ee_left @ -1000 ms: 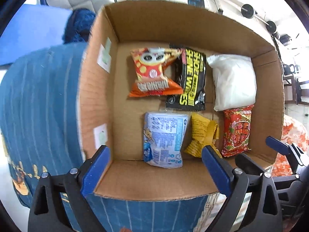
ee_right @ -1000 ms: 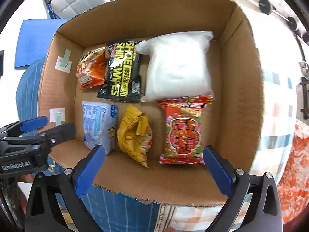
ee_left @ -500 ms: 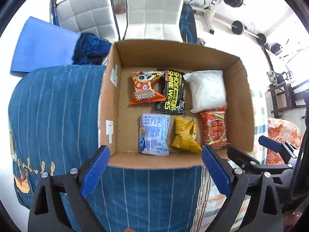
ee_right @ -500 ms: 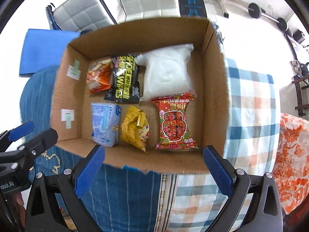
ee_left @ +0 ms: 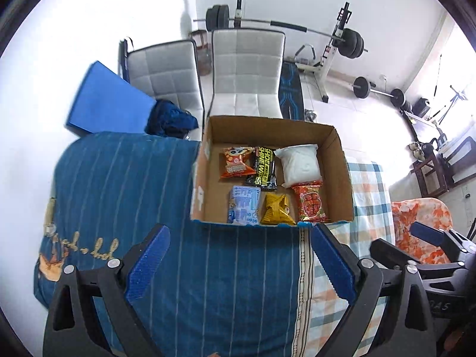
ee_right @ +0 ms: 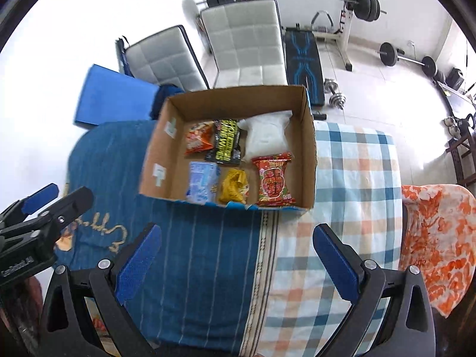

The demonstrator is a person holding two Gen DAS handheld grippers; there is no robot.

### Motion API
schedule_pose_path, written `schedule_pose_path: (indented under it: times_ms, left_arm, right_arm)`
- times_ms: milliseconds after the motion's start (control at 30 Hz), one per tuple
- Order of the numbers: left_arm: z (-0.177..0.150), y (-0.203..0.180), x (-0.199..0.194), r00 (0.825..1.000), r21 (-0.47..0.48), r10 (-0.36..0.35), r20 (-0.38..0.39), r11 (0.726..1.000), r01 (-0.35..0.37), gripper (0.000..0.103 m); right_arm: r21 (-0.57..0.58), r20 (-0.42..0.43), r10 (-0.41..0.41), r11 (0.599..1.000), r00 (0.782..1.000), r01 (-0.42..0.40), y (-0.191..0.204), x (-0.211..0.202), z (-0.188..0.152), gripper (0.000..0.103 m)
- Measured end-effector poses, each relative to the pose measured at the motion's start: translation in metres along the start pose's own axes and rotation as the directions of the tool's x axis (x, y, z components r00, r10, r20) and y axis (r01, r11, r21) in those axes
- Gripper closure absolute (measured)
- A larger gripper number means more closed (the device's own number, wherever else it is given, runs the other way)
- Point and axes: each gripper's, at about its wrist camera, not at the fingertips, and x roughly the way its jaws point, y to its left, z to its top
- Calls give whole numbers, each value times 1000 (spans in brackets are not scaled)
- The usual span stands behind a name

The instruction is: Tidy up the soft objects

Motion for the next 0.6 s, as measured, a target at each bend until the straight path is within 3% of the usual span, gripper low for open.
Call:
schedule_pose_path:
  times_ms: [333, 600]
  left_arm:
    - [-35, -1, -65, 999, -1, -20, 36, 1000, 20, 6]
    - [-48, -5, -100, 998, 11, -44, 55, 999, 43, 6]
  right_arm:
    - [3, 68, 52, 999, 996, -53, 12, -83, -51, 0]
    - [-22, 92, 56, 998, 994, -54, 20, -125, -73, 0]
